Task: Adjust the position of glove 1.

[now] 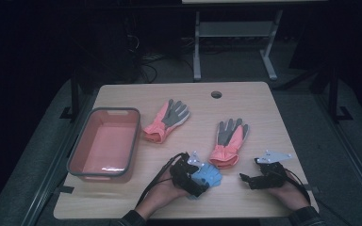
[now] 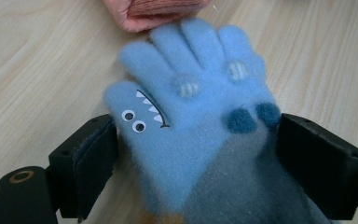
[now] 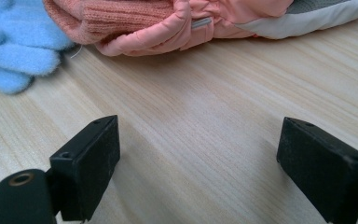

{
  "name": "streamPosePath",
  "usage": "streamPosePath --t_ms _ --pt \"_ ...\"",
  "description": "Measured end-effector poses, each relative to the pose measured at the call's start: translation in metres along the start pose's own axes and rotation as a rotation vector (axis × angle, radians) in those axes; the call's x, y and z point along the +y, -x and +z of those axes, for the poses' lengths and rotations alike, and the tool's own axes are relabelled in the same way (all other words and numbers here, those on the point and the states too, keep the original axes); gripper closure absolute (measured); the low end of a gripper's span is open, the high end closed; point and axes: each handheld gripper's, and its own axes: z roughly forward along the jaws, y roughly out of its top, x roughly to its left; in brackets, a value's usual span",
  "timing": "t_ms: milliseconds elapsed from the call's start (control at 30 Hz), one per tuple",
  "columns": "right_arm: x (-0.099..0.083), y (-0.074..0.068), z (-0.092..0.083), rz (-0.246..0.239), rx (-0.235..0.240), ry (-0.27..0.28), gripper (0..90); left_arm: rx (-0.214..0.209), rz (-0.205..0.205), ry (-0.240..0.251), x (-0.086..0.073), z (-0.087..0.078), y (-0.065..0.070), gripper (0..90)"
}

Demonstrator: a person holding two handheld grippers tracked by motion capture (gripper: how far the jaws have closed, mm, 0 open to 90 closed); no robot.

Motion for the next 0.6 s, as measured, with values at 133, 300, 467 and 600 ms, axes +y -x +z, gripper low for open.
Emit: streamPosePath --t_ms 133,300,467,600 --pt "0.0 0.0 0.0 0.0 -0.001 0.0 12.9 0.002 0.031 -0.008 -0.0012 -0.0009 0.0001 13.8" --pt "0.0 -0.0001 0.0 0.001 0.0 0.0 12.9 0.0 0.063 -0.002 -0.0021 -0.0026 0.0038 24.0" --pt "-0.0001 -0.0004 0.0 0.005 0.0 0.001 13.0 -0.006 0.107 -0.004 -0.0027 -0.0062 0.0027 42.4" --pt "-0.0001 -0.0004 0.0 0.005 0.0 0.001 13.0 -0.031 0.097 0.004 -0.0033 -0.0079 -0.0009 58.4"
